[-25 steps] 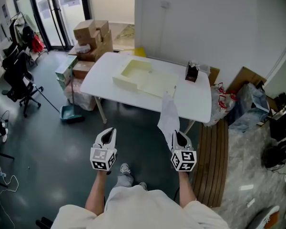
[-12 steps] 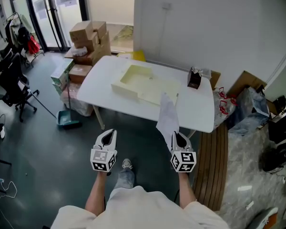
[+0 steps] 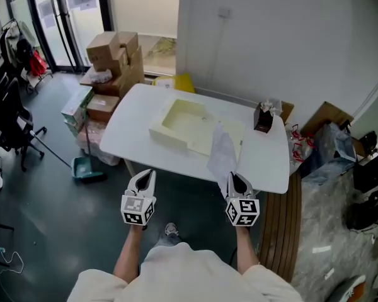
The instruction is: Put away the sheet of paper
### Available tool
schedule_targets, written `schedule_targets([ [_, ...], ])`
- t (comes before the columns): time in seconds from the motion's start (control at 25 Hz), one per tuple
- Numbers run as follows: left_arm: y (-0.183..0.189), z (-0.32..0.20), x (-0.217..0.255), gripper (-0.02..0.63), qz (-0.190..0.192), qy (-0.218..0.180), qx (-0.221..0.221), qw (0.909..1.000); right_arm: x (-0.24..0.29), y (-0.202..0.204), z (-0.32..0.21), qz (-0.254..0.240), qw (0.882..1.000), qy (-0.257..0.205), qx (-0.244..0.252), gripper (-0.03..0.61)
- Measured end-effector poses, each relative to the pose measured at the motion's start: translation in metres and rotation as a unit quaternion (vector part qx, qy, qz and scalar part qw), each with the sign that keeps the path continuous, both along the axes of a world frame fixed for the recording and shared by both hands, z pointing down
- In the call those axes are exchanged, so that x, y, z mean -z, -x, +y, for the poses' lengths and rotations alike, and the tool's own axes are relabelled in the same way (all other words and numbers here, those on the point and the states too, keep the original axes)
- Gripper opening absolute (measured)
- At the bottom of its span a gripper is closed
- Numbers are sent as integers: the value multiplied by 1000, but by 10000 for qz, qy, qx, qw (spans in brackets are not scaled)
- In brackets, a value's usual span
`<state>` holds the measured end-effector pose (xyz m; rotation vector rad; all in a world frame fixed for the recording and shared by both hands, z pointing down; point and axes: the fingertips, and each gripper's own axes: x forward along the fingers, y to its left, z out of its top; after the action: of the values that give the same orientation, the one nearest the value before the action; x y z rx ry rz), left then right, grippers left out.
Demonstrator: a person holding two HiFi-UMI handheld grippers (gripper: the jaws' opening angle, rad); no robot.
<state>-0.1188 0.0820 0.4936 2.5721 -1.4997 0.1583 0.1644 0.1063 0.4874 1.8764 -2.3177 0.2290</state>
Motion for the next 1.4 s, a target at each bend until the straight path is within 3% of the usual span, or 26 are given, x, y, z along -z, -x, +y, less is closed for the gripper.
schedule_targets([
  [0.4, 36, -90, 6, 2, 16, -112, -116, 9999, 10, 36, -87, 74, 9999, -97, -79, 3],
  [0.72, 47, -118, -16, 2, 82, 90, -182, 9998, -1, 46, -115, 158, 9997, 47, -158, 3],
  [1.08, 27, -154, -27, 2, 39, 168, -279, 9995, -14, 32, -146, 78, 9997, 112, -193, 3],
  [1.4, 3, -220, -22, 2, -44, 112, -188, 9998, -15, 9, -215, -17, 9999, 33, -108, 3],
])
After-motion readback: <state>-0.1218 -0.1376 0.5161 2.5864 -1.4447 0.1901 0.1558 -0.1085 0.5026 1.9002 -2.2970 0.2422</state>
